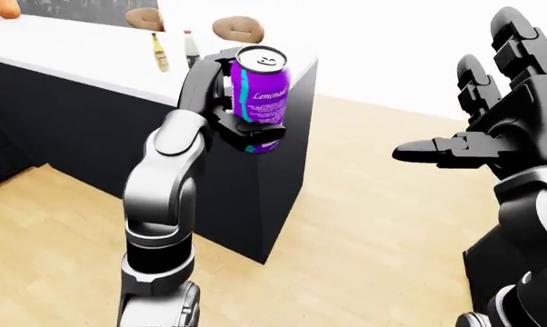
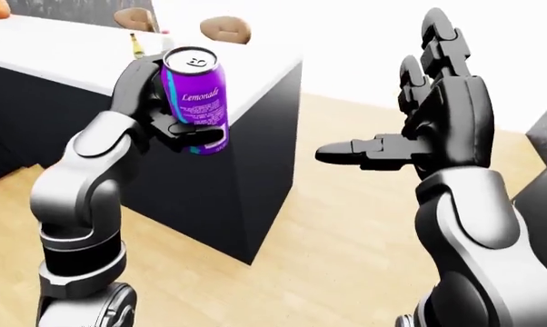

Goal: Move the drinks to the dining counter.

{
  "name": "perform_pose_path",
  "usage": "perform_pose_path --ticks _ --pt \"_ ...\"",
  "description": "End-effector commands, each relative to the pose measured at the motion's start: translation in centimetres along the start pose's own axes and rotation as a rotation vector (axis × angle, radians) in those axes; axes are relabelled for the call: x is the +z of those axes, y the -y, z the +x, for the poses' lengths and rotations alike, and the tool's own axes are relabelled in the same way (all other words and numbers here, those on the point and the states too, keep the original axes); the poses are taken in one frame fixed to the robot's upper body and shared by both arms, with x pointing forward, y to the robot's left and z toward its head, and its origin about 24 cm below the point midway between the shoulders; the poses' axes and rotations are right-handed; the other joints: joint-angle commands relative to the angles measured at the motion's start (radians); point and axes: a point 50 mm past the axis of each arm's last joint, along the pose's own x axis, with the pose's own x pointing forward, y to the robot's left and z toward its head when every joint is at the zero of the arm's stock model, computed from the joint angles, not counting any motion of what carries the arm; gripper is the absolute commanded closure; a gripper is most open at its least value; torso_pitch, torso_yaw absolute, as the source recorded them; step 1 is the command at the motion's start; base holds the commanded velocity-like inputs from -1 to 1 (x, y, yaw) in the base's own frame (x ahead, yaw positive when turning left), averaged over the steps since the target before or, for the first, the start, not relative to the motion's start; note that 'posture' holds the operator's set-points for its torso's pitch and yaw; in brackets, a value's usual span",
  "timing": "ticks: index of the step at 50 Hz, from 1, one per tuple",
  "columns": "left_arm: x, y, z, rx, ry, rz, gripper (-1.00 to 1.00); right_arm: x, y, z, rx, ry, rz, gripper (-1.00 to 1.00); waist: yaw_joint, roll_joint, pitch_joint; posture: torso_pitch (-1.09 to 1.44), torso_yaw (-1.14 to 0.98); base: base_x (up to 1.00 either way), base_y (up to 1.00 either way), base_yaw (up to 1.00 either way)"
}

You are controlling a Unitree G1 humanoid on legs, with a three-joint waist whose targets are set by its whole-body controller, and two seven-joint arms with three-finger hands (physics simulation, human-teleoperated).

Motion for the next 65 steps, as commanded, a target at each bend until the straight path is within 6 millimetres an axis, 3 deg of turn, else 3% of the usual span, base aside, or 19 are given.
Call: perform_pose_path --ticks 1,12,15,17,18,19,22,30,32,41,45,46,48,49,55,59,60,61,65 --pt "2.01 -0.85 -0.39 0.047 0.097 0.013 1.00 1.08 -0.16 -0.12 0.012 0.071 0.000 -1.00 0.004 -0.003 -0.015 0.00 0.00 0.18 0.36 0.00" --pt "2.11 -0.90 -0.47 0.046 0.099 0.013 1.00 1.25 -0.12 -0.11 0.007 0.079 0.003 -1.00 -0.013 0.061 -0.017 0.00 0.00 0.18 0.44 0.00" --pt "2.12 -0.91 -0.48 0.045 0.100 0.013 1.00 1.32 -0.14 -0.06 0.007 0.080 0.004 -1.00 -0.020 0.107 -0.022 0.00 0.00 0.17 0.45 0.00" --pt "2.07 -0.91 -0.46 0.046 0.100 0.012 1.00 1.19 -0.17 -0.02 0.008 0.079 0.005 -1.00 -0.024 0.173 -0.060 0.00 0.00 0.18 0.46 0.00" --pt "2.07 -0.91 -0.48 0.046 0.100 0.014 1.00 1.17 -0.17 -0.02 0.007 0.078 0.004 -1.00 -0.006 0.131 -0.026 0.00 0.00 0.16 0.46 0.00" --pt "2.03 -0.98 -0.48 0.047 0.100 0.011 1.00 1.21 -0.13 -0.03 0.005 0.077 0.008 -1.00 -0.008 0.140 -0.011 0.00 0.00 0.19 0.45 0.00" --pt "2.04 -0.97 -0.43 0.047 0.100 0.010 1.00 1.16 -0.08 -0.04 0.001 0.072 0.020 -1.00 0.002 0.098 -0.016 0.00 0.00 0.15 0.30 0.00" --pt "1.92 -0.85 -0.48 0.044 0.098 0.011 1.00 1.14 -0.01 -0.12 -0.005 0.070 0.018 -1.00 -0.003 0.084 0.007 0.00 0.00 0.00 0.00 0.00" --pt "2.00 -0.86 -0.47 0.045 0.099 0.012 1.00 1.20 0.07 -0.08 -0.008 0.076 0.018 -1.00 0.002 0.080 -0.015 0.00 0.00 0.06 0.00 0.00" --pt "2.00 -0.67 -0.32 0.039 0.099 0.014 1.00 1.22 0.39 -0.09 -0.018 0.086 0.022 -1.00 0.027 0.071 -0.009 0.00 0.00 0.38 0.00 0.00" --pt "2.05 -0.68 -0.27 0.039 0.099 0.015 1.00 1.23 0.44 -0.07 -0.019 0.087 0.021 -1.00 0.029 0.029 -0.020 0.00 0.00 0.48 0.00 0.00" --pt "2.13 -0.70 -0.28 0.040 0.100 0.015 1.00 1.15 0.45 -0.04 -0.022 0.085 0.021 -1.00 0.024 0.042 -0.004 0.00 0.00 0.29 0.00 0.00" --pt "2.08 -0.73 -0.29 0.040 0.100 0.016 1.00 1.08 0.40 -0.03 -0.022 0.082 0.019 -1.00 0.030 -0.001 0.031 0.00 0.00 0.14 0.00 0.00" --pt "2.11 -0.78 -0.32 0.040 0.101 0.015 1.00 1.08 0.38 -0.03 -0.022 0.082 0.019 -1.00 0.025 -0.004 0.016 0.00 0.00 0.00 0.00 0.00" --pt "2.51 -0.96 -0.60 0.044 0.107 0.016 1.00 1.16 0.32 -0.09 -0.019 0.086 0.017 -1.00 0.019 0.012 0.038 0.00 0.00 0.00 0.00 0.00" --pt "2.58 -1.00 -0.59 0.044 0.108 0.017 1.00 1.09 0.22 -0.07 -0.019 0.081 0.013 -1.00 0.010 0.090 -0.002 0.00 0.00 0.00 0.00 0.00" --pt "2.55 -1.00 -0.58 0.044 0.108 0.017 1.00 1.13 0.22 -0.08 -0.020 0.079 0.008 -1.00 0.001 0.061 -0.003 0.00 0.00 0.00 0.00 0.00" --pt "2.52 -1.00 -0.57 0.045 0.108 0.016 1.00 1.10 0.21 -0.07 -0.020 0.078 0.007 -1.00 0.008 0.057 -0.004 0.00 0.00 0.00 0.00 0.00" --pt "2.50 -0.99 -0.54 0.045 0.107 0.016 1.00 1.03 0.24 -0.03 -0.020 0.080 0.006 -1.00 0.015 0.080 -0.023 0.00 0.00 0.05 0.00 0.00"
